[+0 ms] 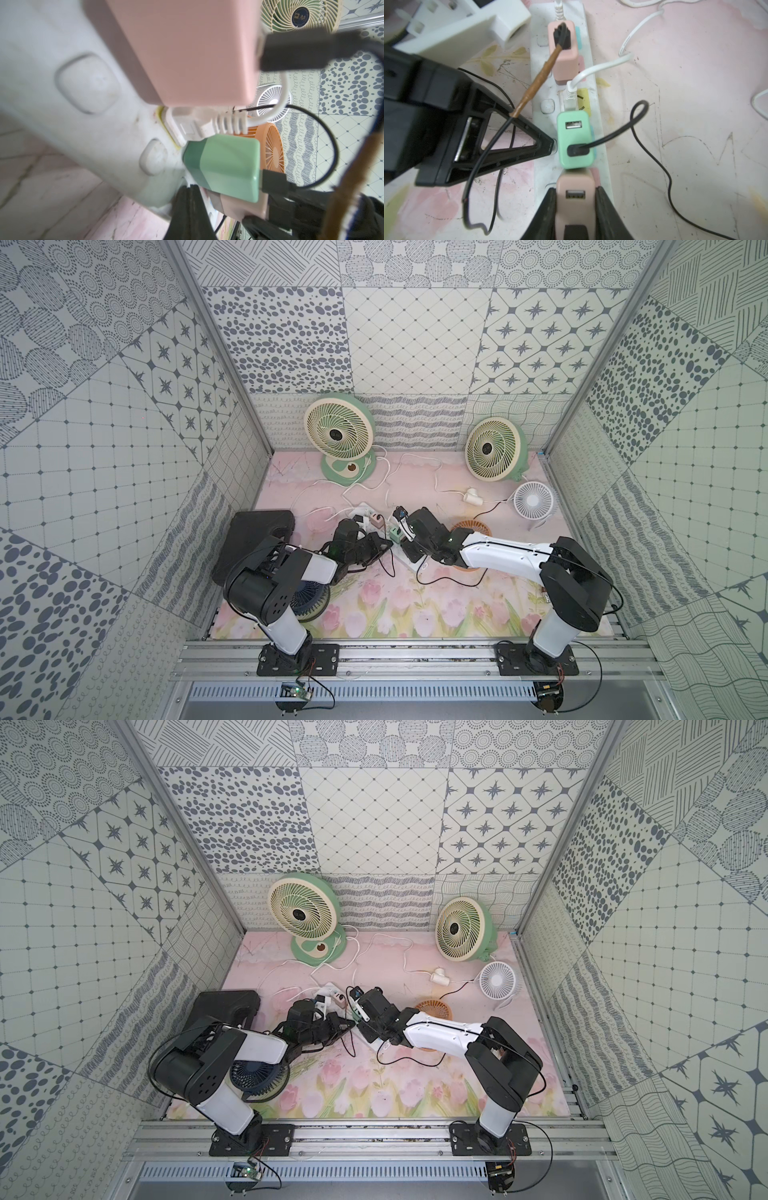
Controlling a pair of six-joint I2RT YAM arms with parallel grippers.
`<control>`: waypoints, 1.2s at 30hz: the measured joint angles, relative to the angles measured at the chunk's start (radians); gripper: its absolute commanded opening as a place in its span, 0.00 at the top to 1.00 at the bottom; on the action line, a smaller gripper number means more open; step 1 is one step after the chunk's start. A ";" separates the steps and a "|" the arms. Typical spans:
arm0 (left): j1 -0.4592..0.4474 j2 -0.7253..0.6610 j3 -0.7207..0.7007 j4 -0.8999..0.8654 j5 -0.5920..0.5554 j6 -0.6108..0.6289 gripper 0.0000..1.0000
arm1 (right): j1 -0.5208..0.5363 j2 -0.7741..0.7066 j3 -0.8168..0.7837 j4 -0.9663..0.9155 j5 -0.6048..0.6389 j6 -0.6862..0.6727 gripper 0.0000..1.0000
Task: Unplug the desk fan from the power strip
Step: Remove the plug from the socket.
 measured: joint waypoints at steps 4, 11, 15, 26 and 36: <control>0.002 0.002 0.000 0.003 0.003 0.000 1.00 | -0.014 -0.003 0.000 -0.001 -0.008 0.002 1.00; 0.004 0.002 0.000 0.003 0.005 0.000 1.00 | -0.014 -0.005 0.000 -0.003 -0.010 -0.006 1.00; 0.005 0.005 0.001 0.006 0.009 0.000 1.00 | -0.003 -0.006 0.000 -0.003 0.015 -0.018 1.00; 0.008 0.010 0.005 0.006 0.020 0.000 1.00 | -0.036 -0.066 -0.020 0.017 -0.058 0.027 1.00; 0.011 0.008 0.024 -0.029 0.023 0.000 1.00 | -0.027 -0.216 -0.058 -0.051 -0.067 0.071 1.00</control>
